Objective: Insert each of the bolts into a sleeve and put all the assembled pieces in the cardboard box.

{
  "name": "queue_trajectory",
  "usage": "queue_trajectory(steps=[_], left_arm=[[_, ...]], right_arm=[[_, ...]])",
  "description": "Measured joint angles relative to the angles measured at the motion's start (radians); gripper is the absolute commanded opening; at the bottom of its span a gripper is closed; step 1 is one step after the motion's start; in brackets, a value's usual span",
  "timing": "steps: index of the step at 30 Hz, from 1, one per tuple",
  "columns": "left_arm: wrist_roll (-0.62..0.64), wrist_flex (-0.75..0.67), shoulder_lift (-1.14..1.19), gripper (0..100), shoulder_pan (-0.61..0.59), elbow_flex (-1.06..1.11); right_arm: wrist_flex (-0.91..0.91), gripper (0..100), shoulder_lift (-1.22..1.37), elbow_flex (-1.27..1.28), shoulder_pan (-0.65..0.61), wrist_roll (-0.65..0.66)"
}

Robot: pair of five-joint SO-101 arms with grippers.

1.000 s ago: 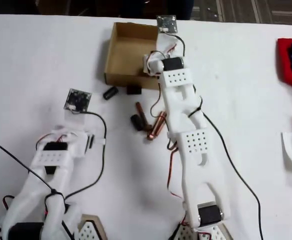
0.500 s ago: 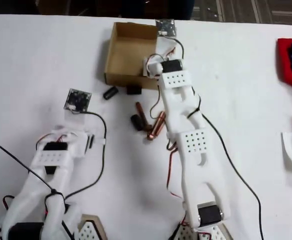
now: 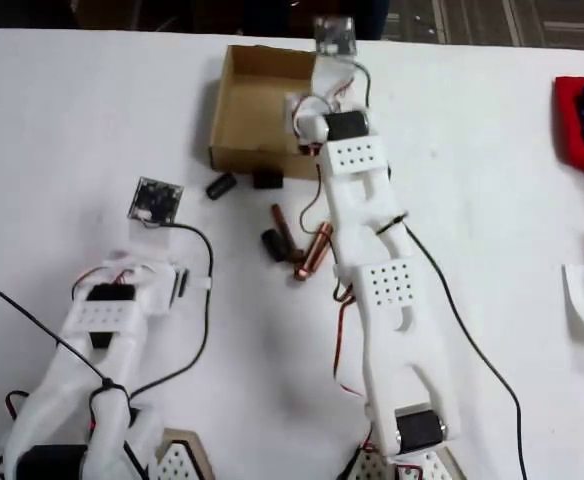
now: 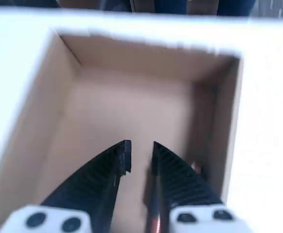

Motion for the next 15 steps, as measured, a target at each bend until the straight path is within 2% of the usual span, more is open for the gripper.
queue_trajectory(steps=[4,9,15], left_arm=[[0.0,0.0,0.0,17,0.0,0.0],[0.0,0.0,0.0,17,0.0,0.0],[0.0,0.0,0.0,17,0.0,0.0]], right_arm=[[0.054,2.1,-0.002,-0.109,0.032,0.0],[0.127,2.1,0.0,-0.087,0.13,0.0],[0.061,2.1,0.0,0.021,0.169,0.0]])
